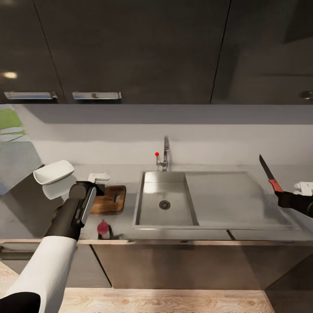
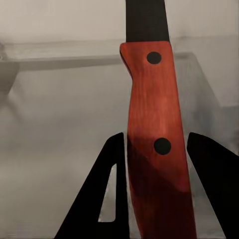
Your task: In the kitchen, take the Vidalia onion out of the sink, dice it on the chopping board with the paring knife, put the diced onion into the bowl on the countertop, then place both the paring knife and the chopping board into the sink.
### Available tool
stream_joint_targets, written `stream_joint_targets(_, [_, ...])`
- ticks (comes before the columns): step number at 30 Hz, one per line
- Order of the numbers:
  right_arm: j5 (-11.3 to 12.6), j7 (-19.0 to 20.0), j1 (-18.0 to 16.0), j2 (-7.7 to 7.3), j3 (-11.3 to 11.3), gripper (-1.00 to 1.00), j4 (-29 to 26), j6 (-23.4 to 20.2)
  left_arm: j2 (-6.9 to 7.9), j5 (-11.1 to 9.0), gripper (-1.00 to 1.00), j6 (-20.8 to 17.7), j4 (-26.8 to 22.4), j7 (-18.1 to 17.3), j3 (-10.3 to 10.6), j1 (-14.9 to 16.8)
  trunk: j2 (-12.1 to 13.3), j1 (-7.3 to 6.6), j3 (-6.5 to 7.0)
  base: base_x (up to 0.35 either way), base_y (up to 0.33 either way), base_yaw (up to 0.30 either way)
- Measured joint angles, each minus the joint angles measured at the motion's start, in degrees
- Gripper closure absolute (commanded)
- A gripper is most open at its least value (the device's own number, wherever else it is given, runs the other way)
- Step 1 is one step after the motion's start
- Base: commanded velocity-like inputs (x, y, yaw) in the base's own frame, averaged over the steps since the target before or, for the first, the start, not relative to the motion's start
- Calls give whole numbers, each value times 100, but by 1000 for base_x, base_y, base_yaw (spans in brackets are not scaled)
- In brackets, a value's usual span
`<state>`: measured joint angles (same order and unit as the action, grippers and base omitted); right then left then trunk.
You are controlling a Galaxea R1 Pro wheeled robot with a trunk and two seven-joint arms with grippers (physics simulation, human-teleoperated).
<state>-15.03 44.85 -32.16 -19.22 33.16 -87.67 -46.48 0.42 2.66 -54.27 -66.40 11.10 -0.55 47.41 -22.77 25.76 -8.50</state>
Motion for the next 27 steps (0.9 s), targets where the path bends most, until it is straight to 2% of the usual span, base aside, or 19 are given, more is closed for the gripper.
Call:
stream_joint_targets(4, [-30, 0, 0, -4, 0, 100, 3, 0, 0, 18, 100, 21, 183, 1, 0, 0, -2, -2, 0, -4, 209, 0])
stream_joint_targets(8, [-74, 0, -1, 5, 0, 100, 1, -3, -5, 24, 100, 31, 362, 1, 1, 0, -1, -2, 0, 22, 20, 0])
stream_joint_targets(16, [-72, 0, -1, 14, -9, 100, 6, -3, -34, 21, 100, 39, 521, -6, 19, 0, -2, -3, 0, 249, 0, 0])
stream_joint_targets(18, [-68, 0, -1, 14, -9, 100, 9, -4, -79, 4, 100, 46, 646, -13, 26, 0, -1, -3, 0, 109, 0, 0])
stream_joint_targets(19, [-67, 0, -1, 19, -9, 100, 9, -4, -103, 7, 100, 79, 704, -15, 29, 0, -2, -3, 0, 41, 0, 0])
stream_joint_targets(21, [-66, 0, -1, 23, -9, 100, 9, -4, -162, 6, 100, 377, 997, -24, 31, 0, -1, -2, 0, 9, 0, 0])
stream_joint_targets(27, [-65, 0, -1, 27, -17, 100, 13, -4, -157, 35, 100, 601, 1310, -24, 31, 0, -2, -2, 0, 0, 0, 0])
